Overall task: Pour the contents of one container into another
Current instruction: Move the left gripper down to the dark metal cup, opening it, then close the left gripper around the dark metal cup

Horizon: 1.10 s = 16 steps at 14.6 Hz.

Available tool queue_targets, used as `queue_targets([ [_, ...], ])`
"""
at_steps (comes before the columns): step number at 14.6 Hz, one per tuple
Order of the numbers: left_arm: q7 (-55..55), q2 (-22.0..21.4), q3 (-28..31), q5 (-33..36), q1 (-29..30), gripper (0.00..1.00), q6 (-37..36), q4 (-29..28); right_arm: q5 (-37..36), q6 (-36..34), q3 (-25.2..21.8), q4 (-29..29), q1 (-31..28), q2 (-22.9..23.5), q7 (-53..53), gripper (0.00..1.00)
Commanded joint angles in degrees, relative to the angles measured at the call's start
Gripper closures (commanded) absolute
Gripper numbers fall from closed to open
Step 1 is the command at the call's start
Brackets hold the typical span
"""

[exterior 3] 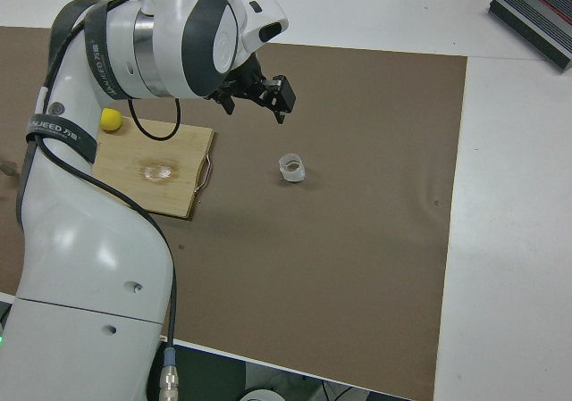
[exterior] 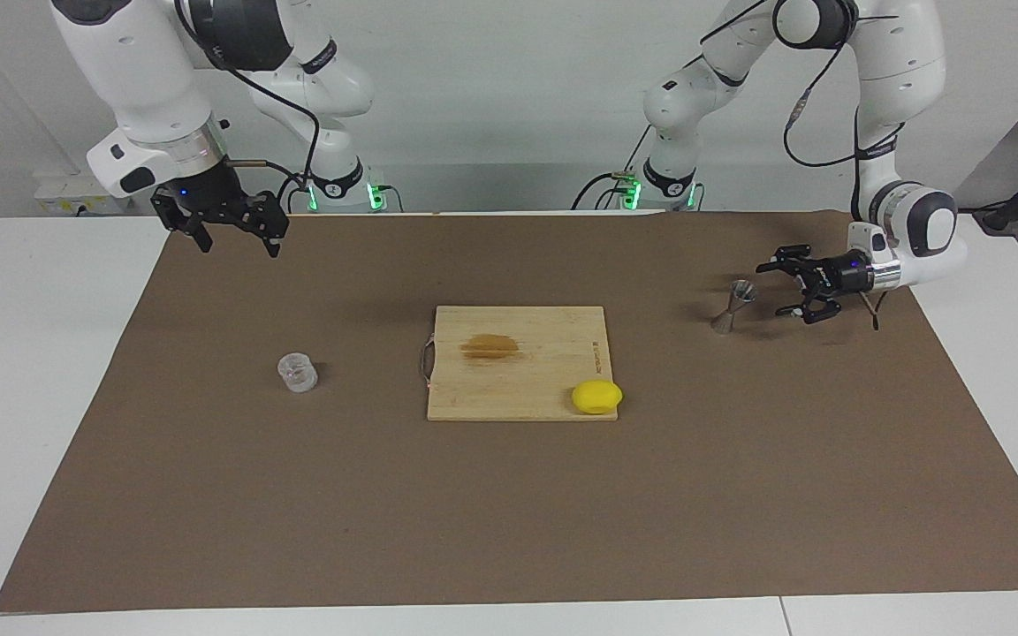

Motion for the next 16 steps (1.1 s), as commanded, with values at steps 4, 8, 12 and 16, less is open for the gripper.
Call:
queue_targets([
  [4,1.6,-1.1,0.7,-2.4,-3.4,0.00,-0.5,-3.5,1.1,0.9,0.2,-1.2,-0.7,-0.7,-0.3,0.00],
  [8,1.6,-1.1,0.6,-2.6,-4.5,0.00,-0.8,-3.8,1.2,0.9,0.2,-1.2,-0.7,-0.7,-0.3,0.00],
  [12,1.6,-1.1,0.7,-2.7,-4.5,0.13,-1.3,-3.8,1.1,0.9,0.2,-1.2,-0.7,-0.7,-0.3,0.00],
  [16,1.5,-1.4,0.8,-2.7,-4.3,0.25,-1.6,-3.8,1.2,0.9,0.2,-1.2,-0.7,-0.7,-0.3,0.00],
])
